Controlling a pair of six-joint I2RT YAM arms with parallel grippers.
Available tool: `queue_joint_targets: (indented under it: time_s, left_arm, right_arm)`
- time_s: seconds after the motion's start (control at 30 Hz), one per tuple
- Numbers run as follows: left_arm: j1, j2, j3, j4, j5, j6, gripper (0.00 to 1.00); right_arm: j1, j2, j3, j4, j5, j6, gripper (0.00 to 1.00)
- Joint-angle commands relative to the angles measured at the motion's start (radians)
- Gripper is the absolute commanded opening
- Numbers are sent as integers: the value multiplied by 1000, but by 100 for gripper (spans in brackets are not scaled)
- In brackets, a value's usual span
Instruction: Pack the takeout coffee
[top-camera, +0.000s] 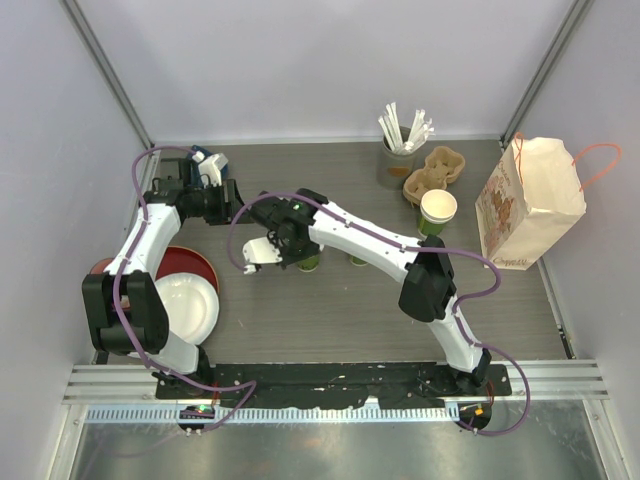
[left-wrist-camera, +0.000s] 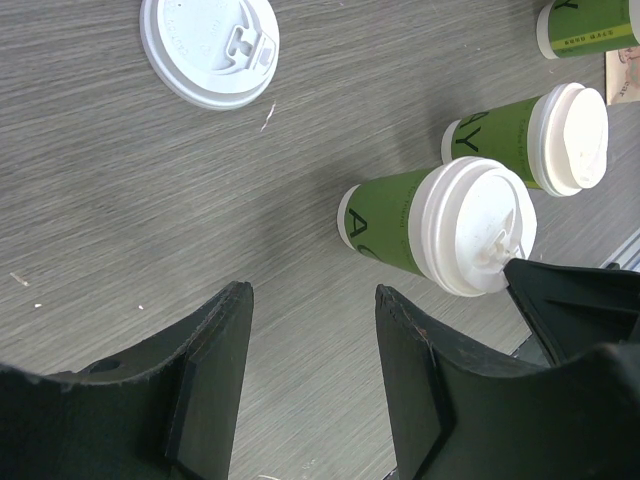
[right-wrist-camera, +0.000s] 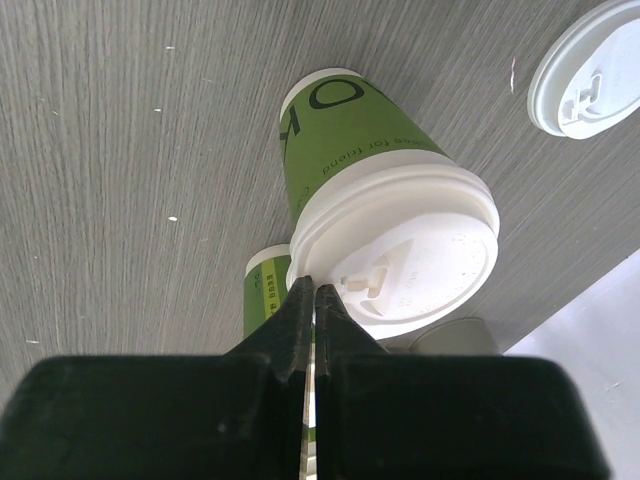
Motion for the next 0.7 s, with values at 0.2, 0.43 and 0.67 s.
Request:
queue_joint_targets:
  time_s: [0.2, 0.43, 0.67]
  left_arm:
    - [3, 2, 37, -2, 30, 22, 56]
    - [4, 3, 40, -9, 30, 30, 56]
    - [4, 8, 45, -9, 30, 30, 56]
  right_arm:
    - [-8, -21, 52, 19, 17, -3, 1]
    - [-16, -16, 61, 9, -38, -3, 1]
    - [-16, -42, -14, 2, -64, 6, 1]
